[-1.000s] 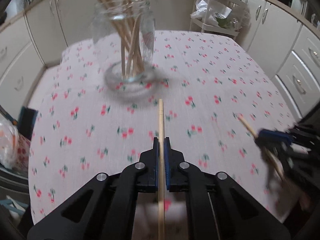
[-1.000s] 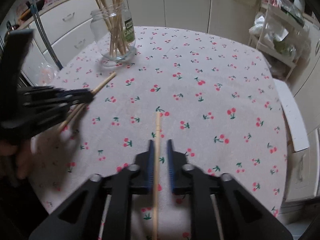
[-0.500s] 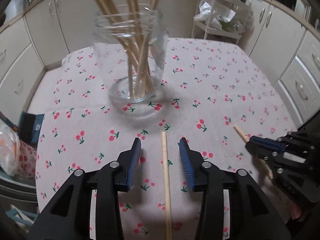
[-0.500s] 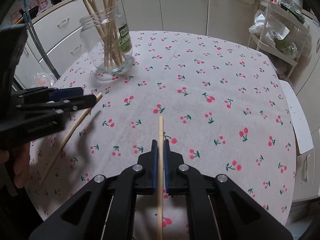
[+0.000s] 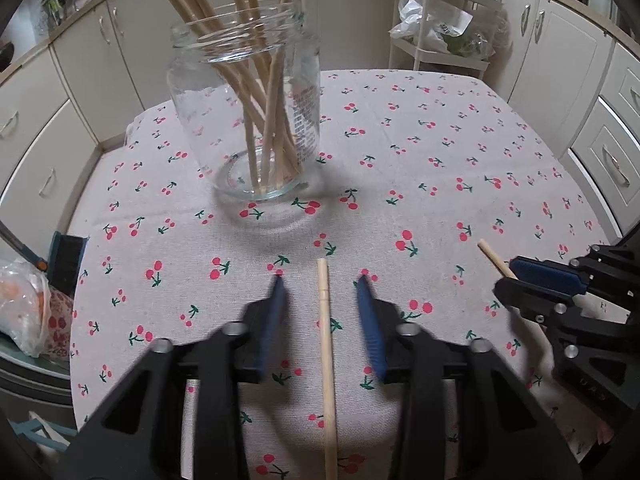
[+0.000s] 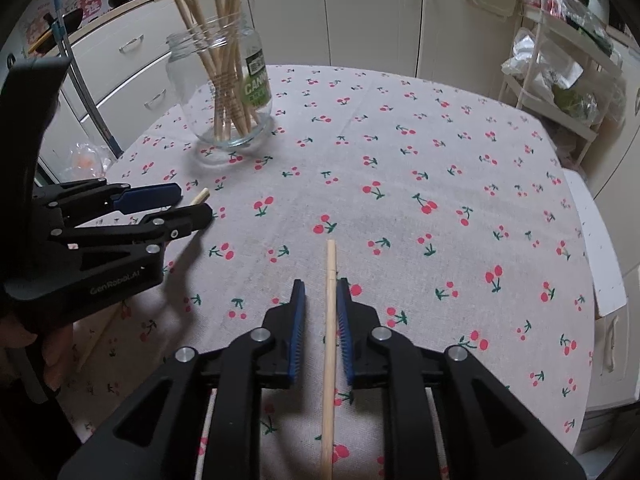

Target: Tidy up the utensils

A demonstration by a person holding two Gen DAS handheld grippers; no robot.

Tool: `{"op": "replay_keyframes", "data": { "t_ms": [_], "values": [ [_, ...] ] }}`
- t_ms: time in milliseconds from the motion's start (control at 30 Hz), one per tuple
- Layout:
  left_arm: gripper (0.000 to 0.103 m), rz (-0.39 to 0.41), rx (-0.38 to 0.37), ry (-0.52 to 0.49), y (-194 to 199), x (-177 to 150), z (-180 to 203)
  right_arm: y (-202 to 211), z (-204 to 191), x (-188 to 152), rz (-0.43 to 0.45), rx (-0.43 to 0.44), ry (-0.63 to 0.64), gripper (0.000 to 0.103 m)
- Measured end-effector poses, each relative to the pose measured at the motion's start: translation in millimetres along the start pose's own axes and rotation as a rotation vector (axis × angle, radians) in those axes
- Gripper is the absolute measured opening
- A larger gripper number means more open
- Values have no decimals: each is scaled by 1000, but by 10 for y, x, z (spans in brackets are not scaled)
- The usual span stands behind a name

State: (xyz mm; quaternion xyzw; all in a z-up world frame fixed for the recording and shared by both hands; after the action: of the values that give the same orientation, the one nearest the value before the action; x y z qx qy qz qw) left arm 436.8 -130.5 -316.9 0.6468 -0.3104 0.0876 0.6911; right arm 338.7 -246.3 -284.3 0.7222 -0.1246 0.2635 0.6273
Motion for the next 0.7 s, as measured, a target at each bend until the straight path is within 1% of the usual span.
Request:
{"op": "replay_keyframes", "data": {
  "t_ms": [33,67,100,233,367,433,467,533,600,700],
  "values": [
    [10,0,-3,-5,5,-7,17,0,-12,-1,6,-9,9,17],
    [6,-1,-7,-11,12,-13,39,4,-8,-5,10,-13,11,17],
    [5,-2,-7,-17,18,-17,55,8,0,-7,14,-14,10,16],
    [5,-4,-14,-25,45,-42,82,13,62,-5,22,-10,-21,9],
    [5,-1,-18,-29,110,-76,95,20,83,2,10,3,-42,8],
    [5,-2,-15,-36,147,-82,96,27,73,3,-2,-8,-32,8],
    [5,-4,-17,-35,151,-87,88,26,61,2,-4,-15,-20,9],
    [5,-18,-23,-34,135,-95,84,22,22,2,-7,-25,9,23],
    [5,-31,-16,-28,99,-110,65,14,-4,-2,-5,-41,36,24],
    [8,-27,-11,-19,81,-116,46,1,-2,-2,-6,-35,45,22]
  ]
}}
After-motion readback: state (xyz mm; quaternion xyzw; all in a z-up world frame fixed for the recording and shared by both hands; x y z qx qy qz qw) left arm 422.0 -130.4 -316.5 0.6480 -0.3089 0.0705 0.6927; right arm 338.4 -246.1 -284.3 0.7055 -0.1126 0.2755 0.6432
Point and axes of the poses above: each gripper's, at about its wrist camera, not at the fingertips, and y roughly against the way its jaws point, z to its right, x to its top, the point moved 6 cm from there along -y, roughly the way its jaws point, and after that the axes turned 2 degrees about -y, right-handed, at the moved point
